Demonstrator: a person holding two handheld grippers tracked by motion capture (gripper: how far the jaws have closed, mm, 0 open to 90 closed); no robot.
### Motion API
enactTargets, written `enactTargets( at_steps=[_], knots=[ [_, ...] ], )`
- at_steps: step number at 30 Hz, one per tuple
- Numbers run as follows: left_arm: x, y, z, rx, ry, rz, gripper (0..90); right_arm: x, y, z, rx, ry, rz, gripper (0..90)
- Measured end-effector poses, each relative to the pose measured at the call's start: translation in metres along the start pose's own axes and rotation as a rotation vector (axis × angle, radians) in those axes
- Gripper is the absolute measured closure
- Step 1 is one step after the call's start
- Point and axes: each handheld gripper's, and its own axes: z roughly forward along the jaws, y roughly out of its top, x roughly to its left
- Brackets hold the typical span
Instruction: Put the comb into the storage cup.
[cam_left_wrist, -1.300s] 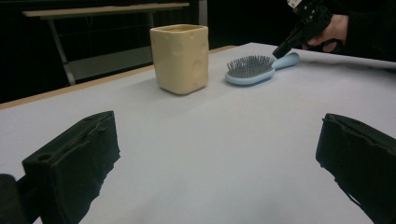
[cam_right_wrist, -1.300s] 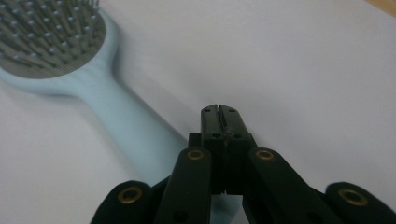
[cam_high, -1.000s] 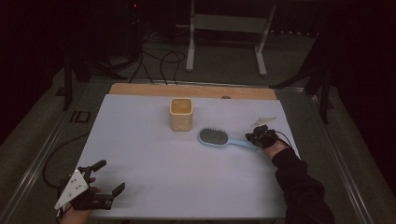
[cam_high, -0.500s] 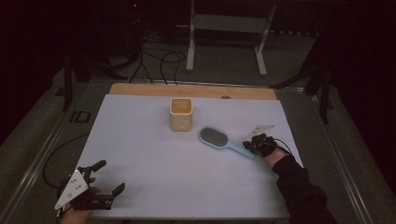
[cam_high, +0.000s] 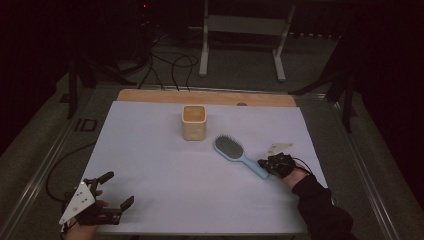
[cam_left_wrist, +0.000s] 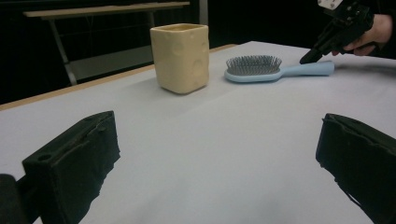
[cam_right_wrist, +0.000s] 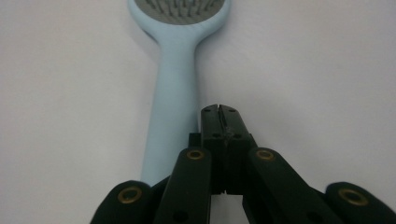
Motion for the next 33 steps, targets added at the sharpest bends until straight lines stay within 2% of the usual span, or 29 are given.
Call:
enactTargets(
  at_steps=[10,18,25,28,33],
  knots=[
    [-0.001,0.000,0.000,-0.003,0.001,0.001,0.0,0.016,-0.003,-0.005,-0.004,0.023,-0.018,90.0],
    [0.000,0.000,0.000,-0.001,0.001,0.002,0.0,0.030,-0.001,-0.005,0.007,0.062,-0.049,90.0],
    [0.000,0.000,0.000,-0.001,0.001,0.002,0.0,0.037,-0.001,-0.004,0.003,0.091,-0.052,90.0],
    [0.000,0.000,0.000,0.000,0.001,0.003,0.0,0.037,-0.002,-0.005,0.014,0.077,-0.050,90.0],
    [0.000,0.000,0.000,-0.004,0.002,0.000,0.0,0.032,0.000,-0.014,0.001,0.045,-0.027,90.0]
  ],
)
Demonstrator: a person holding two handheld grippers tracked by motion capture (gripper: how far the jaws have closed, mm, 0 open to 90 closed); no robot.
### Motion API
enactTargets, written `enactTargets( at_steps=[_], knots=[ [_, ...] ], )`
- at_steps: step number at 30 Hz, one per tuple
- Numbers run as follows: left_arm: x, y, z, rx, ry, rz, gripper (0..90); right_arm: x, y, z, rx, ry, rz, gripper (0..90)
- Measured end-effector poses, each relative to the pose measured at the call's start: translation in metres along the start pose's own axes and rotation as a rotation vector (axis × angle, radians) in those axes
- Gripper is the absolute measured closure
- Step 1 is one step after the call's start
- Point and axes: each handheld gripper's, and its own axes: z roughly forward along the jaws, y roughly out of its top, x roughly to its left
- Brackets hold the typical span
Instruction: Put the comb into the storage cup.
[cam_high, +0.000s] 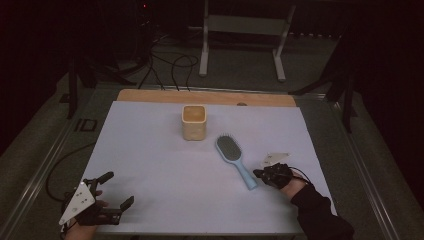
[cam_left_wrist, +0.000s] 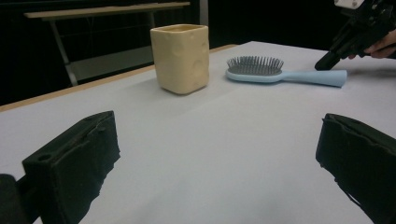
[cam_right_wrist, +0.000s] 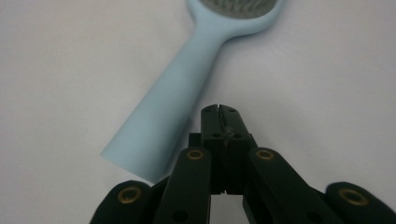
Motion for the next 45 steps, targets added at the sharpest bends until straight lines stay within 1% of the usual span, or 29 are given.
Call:
enactTargets(
  at_steps=[4,10,11,13,15,18,22,23,25,27,28,29,31,33,35,36,39,41,42,43,45],
  knots=[
    [0.000,0.000,0.000,0.002,-0.001,0.002,0.0,-0.002,0.004,-0.010,-0.009,-0.039,0.026,90.0],
    [0.000,0.000,0.000,0.002,0.000,0.001,0.0,-0.003,0.011,-0.022,-0.045,-0.075,0.080,90.0],
    [0.000,0.000,0.000,0.002,0.000,0.001,0.0,-0.003,0.013,-0.023,-0.054,-0.077,0.094,89.9],
    [0.000,0.000,0.000,0.003,-0.001,0.000,0.0,-0.003,0.016,-0.026,-0.072,-0.074,0.100,87.2],
    [0.000,0.000,0.000,0.002,-0.001,0.001,0.0,-0.003,0.019,-0.027,-0.078,-0.082,0.104,86.2],
    [0.000,0.000,0.000,0.001,-0.001,-0.001,0.0,0.000,0.025,-0.028,-0.085,-0.089,0.122,80.5],
    [0.000,0.000,0.000,0.000,-0.002,-0.002,0.0,0.005,0.032,-0.025,-0.083,-0.088,0.128,67.7],
    [0.000,0.000,0.000,-0.001,-0.003,-0.002,0.0,0.006,0.034,-0.024,-0.083,-0.084,0.140,65.0],
    [0.001,0.000,0.000,-0.001,-0.003,-0.003,0.0,0.009,0.038,-0.022,-0.081,-0.095,0.141,57.3],
    [0.000,0.000,0.000,-0.002,-0.003,-0.003,0.0,0.011,0.042,-0.019,-0.075,-0.098,0.150,53.2],
    [0.000,0.000,0.000,-0.002,-0.003,-0.003,0.0,0.011,0.042,-0.019,-0.075,-0.098,0.150,53.2],
    [0.000,0.000,0.000,-0.001,-0.002,-0.002,0.0,0.012,0.044,-0.017,-0.076,-0.098,0.154,48.9],
    [0.000,0.000,0.000,-0.001,-0.002,-0.002,0.0,0.014,0.051,-0.014,-0.061,-0.103,0.162,40.6],
    [0.000,0.000,0.000,-0.001,-0.003,-0.002,0.0,0.015,0.055,-0.011,-0.049,-0.113,0.173,35.0],
    [0.000,0.000,0.000,-0.001,-0.003,-0.002,0.0,0.016,0.060,-0.008,-0.035,-0.107,0.180,27.0],
    [0.000,0.000,0.000,-0.002,-0.004,-0.002,0.0,0.016,0.062,-0.007,-0.029,-0.117,0.182,26.1],
    [0.000,0.000,-0.001,-0.002,-0.003,-0.001,0.0,0.017,0.067,-0.002,-0.011,-0.129,0.185,14.4],
    [0.000,0.000,0.000,-0.002,-0.003,-0.001,0.0,0.017,0.070,0.001,0.008,-0.132,0.200,10.4],
    [0.000,0.000,0.000,-0.002,-0.003,0.000,0.0,0.017,0.071,0.003,0.019,-0.135,0.211,10.1],
    [0.000,0.000,-0.001,-0.002,-0.003,0.000,0.0,0.016,0.073,0.005,0.029,-0.128,0.219,8.9],
    [0.000,0.000,-0.001,-0.003,-0.003,0.000,0.0,0.017,0.075,0.008,0.044,-0.136,0.223,8.9]
  ],
)
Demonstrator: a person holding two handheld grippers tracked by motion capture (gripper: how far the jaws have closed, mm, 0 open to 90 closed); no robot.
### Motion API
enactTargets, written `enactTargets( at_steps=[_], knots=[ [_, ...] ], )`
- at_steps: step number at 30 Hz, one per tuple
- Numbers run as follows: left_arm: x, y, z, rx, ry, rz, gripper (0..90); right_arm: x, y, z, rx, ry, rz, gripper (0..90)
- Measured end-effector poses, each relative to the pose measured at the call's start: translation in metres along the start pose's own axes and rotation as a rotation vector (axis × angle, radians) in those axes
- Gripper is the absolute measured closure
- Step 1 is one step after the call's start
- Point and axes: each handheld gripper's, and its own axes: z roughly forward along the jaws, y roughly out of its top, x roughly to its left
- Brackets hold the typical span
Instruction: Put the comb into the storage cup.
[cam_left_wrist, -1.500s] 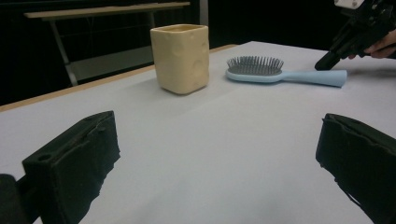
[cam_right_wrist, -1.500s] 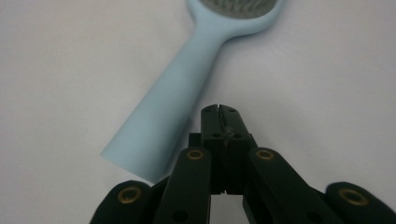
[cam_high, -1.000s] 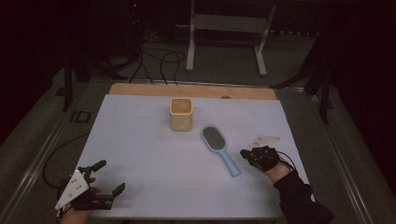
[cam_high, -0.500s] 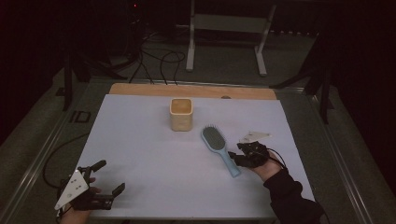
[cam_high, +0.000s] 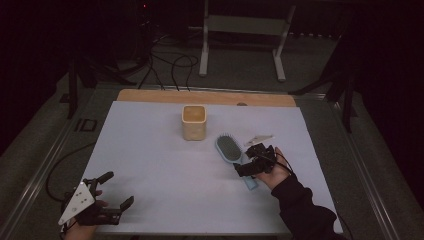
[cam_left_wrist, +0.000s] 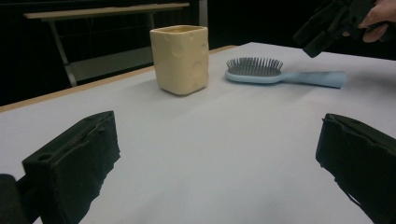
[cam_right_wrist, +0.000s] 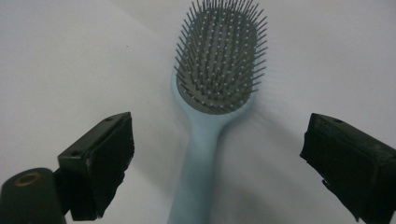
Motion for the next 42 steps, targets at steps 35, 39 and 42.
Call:
enactTargets(
  at_steps=[35,39,42],
  knots=[
    [0.001,0.001,-0.002,-0.011,-0.001,-0.008,0.0,-0.003,0.024,0.050,0.379,0.098,0.133,16.5],
    [0.001,0.001,-0.002,-0.013,-0.002,-0.010,0.0,-0.005,0.027,0.055,0.419,0.114,0.163,20.3],
    [0.001,0.001,-0.002,-0.013,-0.002,-0.010,0.0,-0.004,0.030,0.056,0.417,0.099,0.172,24.8]
  ],
)
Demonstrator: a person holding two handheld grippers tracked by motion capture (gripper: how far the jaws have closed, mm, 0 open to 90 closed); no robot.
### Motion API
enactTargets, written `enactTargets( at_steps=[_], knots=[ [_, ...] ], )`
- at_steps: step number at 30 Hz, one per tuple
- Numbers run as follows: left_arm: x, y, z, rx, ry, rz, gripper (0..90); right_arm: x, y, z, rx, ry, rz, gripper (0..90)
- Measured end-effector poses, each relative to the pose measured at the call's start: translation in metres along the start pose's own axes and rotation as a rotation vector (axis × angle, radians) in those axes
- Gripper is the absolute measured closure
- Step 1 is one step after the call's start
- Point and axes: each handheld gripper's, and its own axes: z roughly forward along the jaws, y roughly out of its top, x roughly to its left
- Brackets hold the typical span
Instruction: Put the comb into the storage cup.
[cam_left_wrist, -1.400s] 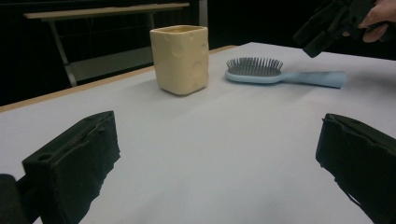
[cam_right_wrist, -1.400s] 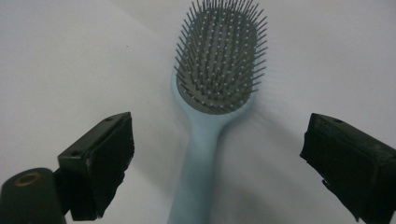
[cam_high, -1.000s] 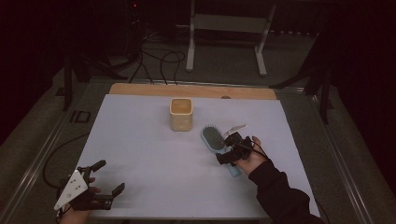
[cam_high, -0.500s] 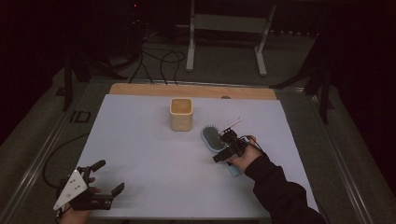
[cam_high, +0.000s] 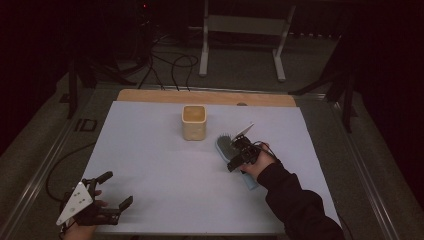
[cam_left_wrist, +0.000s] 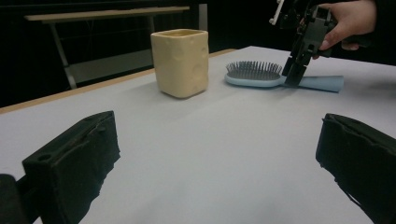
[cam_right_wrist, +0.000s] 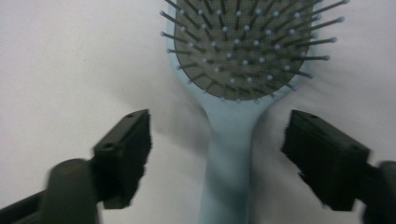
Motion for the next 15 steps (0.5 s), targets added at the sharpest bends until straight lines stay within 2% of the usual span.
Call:
enactTargets(
  at_steps=[1,6,8,10,13,14,15],
  knots=[
    [0.0000,0.0000,0.0000,0.000,0.000,0.000,0.0,0.0003,0.0006,-0.0004,-0.007,-0.020,-0.009,26.0],
    [0.0000,0.0003,-0.0005,0.000,0.002,0.002,0.0,0.0019,0.0037,0.0010,0.004,-0.059,-0.005,29.3],
    [0.0000,0.0003,-0.0005,-0.001,0.002,0.001,0.0,0.0024,0.0039,0.0021,0.014,-0.079,-0.001,35.9],
    [-0.0001,0.0004,-0.0005,-0.001,0.002,0.002,0.0,0.0019,0.0038,0.0032,0.030,-0.076,0.012,43.3],
    [-0.0001,0.0003,-0.0004,0.000,0.001,0.002,0.0,0.0015,0.0038,0.0048,0.037,-0.087,0.014,47.0],
    [-0.0002,0.0003,-0.0004,0.000,0.001,0.002,0.0,0.0012,0.0039,0.0056,0.042,-0.090,0.018,52.5],
    [-0.0002,0.0003,-0.0004,0.000,0.001,0.002,0.0,0.0007,0.0041,0.0073,0.046,-0.092,0.019,53.4]
  ],
)
